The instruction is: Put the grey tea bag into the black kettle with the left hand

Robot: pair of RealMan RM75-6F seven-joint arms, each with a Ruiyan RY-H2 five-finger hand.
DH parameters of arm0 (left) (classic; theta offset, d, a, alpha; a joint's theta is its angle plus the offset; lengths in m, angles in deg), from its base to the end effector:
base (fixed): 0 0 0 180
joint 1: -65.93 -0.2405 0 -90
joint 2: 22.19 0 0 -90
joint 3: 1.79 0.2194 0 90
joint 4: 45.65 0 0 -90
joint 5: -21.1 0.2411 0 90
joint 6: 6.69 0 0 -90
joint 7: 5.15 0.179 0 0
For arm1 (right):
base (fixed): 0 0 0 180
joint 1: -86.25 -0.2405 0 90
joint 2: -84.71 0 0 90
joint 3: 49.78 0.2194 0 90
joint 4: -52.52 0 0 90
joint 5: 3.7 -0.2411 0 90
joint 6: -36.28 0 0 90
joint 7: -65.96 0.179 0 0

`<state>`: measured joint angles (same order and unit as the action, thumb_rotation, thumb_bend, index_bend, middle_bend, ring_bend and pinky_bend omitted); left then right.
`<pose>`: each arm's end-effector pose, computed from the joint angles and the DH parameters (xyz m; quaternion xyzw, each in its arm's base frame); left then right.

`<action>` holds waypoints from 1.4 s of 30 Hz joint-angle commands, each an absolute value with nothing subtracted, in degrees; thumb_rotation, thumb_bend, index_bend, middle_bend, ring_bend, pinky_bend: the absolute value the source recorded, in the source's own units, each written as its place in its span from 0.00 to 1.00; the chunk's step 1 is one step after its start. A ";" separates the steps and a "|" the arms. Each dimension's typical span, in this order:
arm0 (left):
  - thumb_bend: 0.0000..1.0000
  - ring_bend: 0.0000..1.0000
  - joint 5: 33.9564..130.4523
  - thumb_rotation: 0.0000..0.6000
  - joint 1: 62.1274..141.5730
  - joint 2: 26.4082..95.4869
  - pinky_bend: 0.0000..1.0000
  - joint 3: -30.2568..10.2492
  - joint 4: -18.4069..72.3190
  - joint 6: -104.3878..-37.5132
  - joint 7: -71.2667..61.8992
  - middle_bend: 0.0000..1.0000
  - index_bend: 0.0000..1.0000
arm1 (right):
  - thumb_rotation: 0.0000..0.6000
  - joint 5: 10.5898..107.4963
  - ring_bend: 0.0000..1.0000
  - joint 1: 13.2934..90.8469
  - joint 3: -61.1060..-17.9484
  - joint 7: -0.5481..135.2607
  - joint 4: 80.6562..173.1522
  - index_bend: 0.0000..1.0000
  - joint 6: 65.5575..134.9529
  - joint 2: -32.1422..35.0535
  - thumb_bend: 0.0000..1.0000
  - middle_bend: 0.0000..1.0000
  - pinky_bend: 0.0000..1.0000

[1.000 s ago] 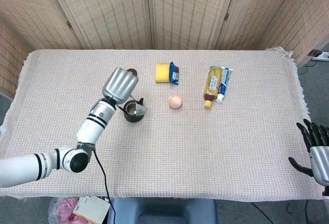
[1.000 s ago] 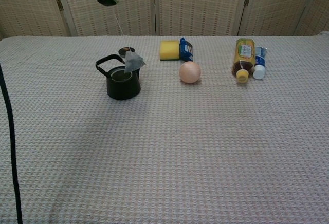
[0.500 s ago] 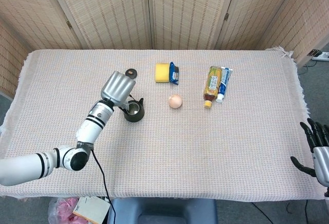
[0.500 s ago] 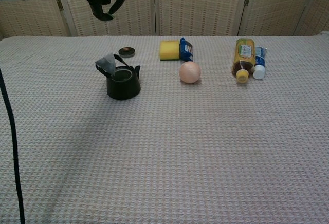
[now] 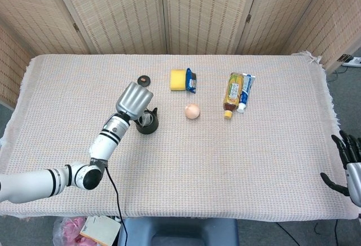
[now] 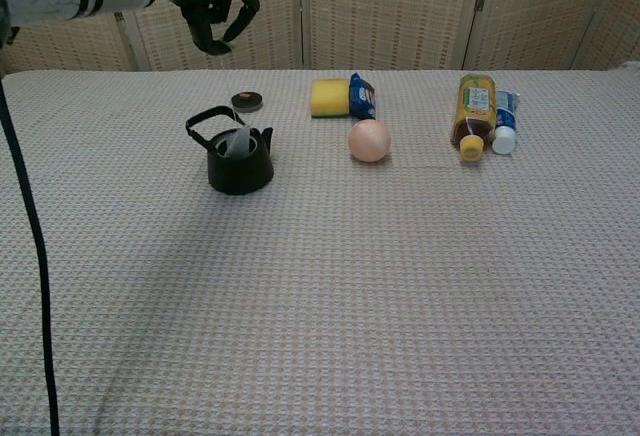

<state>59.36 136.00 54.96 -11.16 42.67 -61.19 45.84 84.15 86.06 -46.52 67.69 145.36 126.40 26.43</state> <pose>-0.0027 0.4319 0.0028 -0.7998 -0.1321 -0.2730 0.5180 -0.3026 -0.1933 0.1573 0.5825 -0.3558 0.3818 0.6232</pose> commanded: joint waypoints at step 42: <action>0.22 0.93 66.24 1.00 117.66 40.71 1.00 1.55 77.30 -77.81 40.93 1.00 0.00 | 1.00 90.17 0.00 88.15 -48.40 69.07 145.15 0.00 131.06 26.57 0.14 0.00 0.00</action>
<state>64.19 119.09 41.33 0.79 76.09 -77.04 41.89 90.17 88.14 -48.40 69.06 145.15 131.06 26.58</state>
